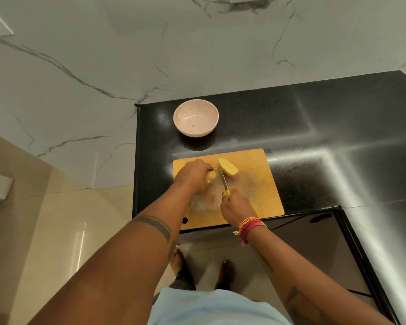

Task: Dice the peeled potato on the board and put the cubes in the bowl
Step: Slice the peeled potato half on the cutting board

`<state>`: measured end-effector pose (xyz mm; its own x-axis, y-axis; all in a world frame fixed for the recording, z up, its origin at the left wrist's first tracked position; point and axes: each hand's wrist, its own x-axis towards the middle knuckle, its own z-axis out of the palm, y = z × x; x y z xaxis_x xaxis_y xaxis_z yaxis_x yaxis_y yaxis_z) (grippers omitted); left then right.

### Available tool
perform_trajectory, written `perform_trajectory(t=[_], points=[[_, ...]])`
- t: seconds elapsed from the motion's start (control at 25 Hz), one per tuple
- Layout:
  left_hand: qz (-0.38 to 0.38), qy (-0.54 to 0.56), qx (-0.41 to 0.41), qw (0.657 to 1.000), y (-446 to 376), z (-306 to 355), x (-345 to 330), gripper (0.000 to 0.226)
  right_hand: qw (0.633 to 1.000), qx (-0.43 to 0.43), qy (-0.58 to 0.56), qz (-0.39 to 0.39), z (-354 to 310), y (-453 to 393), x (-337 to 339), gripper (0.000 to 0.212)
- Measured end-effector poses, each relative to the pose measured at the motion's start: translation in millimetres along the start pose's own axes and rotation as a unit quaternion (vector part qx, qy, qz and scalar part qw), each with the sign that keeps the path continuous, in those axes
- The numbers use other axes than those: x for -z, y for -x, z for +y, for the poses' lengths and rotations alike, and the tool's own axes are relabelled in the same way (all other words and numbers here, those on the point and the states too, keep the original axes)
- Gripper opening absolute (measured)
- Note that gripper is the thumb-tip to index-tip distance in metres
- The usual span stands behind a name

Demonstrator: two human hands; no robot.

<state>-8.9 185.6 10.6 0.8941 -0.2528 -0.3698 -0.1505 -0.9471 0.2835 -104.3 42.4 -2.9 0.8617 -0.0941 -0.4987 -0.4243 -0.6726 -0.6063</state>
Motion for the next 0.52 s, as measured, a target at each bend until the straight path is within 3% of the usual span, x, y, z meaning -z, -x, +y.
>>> perform_trajectory(t=[0.24,0.52], points=[[0.081,-0.065,-0.030,0.994,-0.2,9.5,-23.9,0.047,0.999,0.014,0.039,0.005,-4.0,-11.3,-10.6,0.017],[0.143,0.046,0.014,0.989,8.9,9.4,-43.9,0.045,0.995,0.032,0.094,0.017,-2.5,-13.9,-15.4,0.011]])
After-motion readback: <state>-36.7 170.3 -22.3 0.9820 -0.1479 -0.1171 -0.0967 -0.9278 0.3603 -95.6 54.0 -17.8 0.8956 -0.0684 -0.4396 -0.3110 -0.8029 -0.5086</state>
